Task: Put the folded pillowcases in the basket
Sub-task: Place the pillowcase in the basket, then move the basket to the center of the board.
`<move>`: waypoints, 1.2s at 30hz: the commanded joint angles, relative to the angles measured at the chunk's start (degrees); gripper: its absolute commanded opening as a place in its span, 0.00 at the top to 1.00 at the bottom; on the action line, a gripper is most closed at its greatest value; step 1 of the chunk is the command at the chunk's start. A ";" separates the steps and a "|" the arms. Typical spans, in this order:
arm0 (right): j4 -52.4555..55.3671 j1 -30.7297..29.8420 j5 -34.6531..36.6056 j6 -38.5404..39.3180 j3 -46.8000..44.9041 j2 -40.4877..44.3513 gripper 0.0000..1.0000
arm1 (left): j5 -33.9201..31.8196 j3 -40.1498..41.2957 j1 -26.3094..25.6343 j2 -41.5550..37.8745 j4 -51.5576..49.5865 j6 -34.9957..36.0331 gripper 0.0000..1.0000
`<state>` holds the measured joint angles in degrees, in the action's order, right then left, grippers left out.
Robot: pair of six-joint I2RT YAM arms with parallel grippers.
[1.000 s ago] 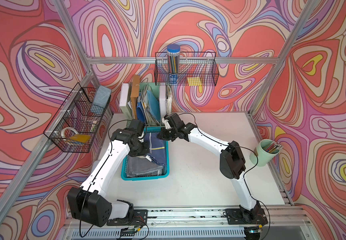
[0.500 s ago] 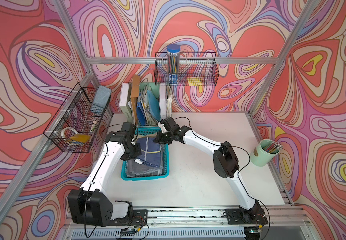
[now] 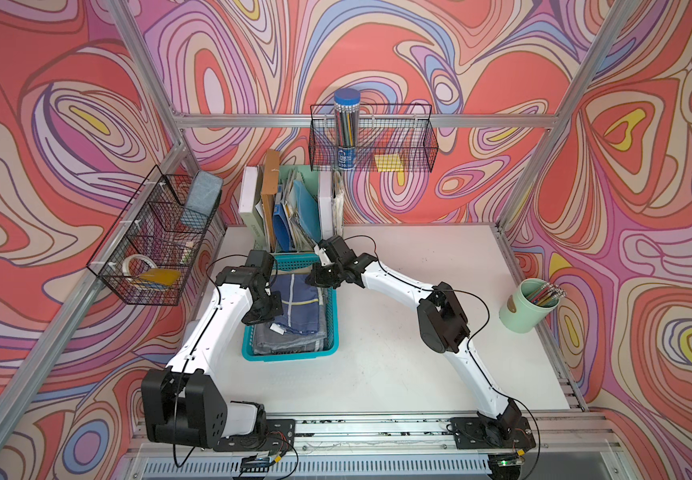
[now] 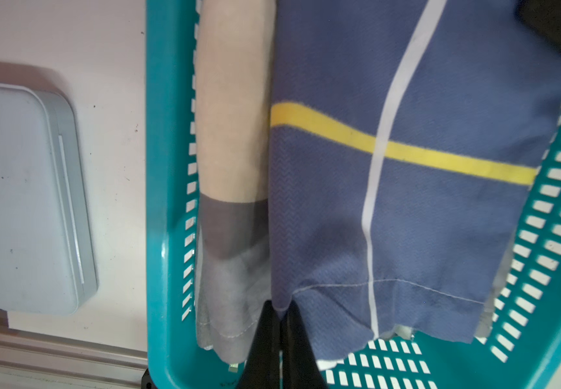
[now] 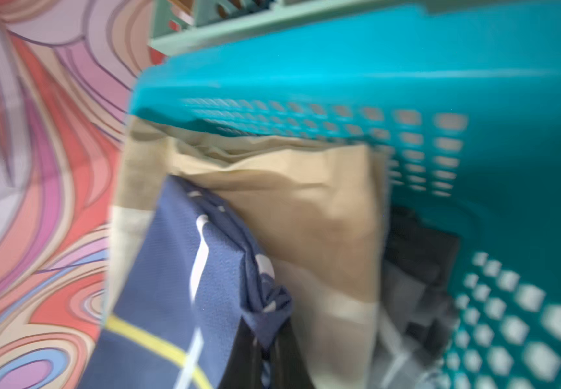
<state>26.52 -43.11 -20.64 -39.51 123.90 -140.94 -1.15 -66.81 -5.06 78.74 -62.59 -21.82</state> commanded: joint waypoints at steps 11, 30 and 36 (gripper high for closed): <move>-2.55 0.68 0.28 1.15 -3.82 4.45 0.54 | 0.34 3.95 1.28 2.87 1.55 -1.22 0.53; 9.36 1.66 14.80 6.55 -14.32 18.32 0.46 | -4.48 -4.12 1.28 -5.95 -3.51 -2.65 0.07; 8.59 1.63 11.03 6.32 -23.45 20.81 0.49 | -3.36 -9.25 1.27 -11.60 -4.04 -2.70 0.05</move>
<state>33.52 -41.47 -8.62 -33.95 104.75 -122.28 -4.29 -73.82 -4.08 69.10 -64.77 -23.99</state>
